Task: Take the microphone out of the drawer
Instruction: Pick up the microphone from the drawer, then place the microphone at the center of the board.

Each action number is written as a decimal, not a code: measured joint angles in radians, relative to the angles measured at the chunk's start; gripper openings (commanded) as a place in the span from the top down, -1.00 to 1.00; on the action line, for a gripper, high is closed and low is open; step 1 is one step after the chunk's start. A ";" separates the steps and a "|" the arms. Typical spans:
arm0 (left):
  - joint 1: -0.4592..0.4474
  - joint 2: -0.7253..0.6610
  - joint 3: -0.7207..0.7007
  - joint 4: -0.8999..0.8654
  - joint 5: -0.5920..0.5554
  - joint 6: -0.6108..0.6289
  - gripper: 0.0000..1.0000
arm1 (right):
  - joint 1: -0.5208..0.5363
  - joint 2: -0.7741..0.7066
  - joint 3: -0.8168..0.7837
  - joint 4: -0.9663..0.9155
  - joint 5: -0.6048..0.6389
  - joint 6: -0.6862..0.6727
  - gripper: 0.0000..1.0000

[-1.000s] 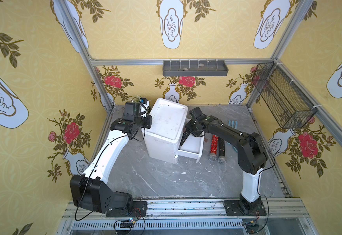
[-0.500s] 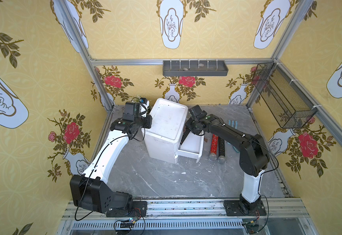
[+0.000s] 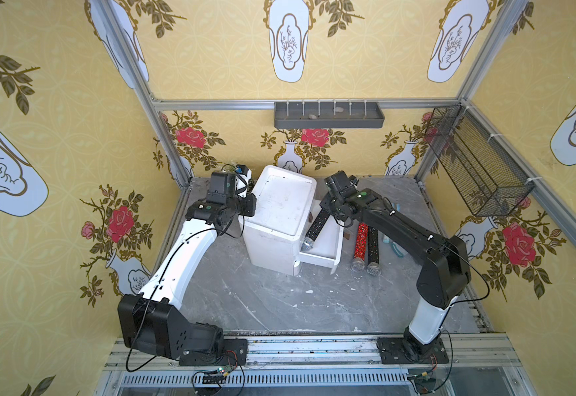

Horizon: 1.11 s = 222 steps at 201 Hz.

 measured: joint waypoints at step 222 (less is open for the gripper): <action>0.000 0.004 0.002 -0.001 0.000 0.000 0.68 | -0.402 -0.443 -0.171 -0.011 -0.016 -0.334 0.55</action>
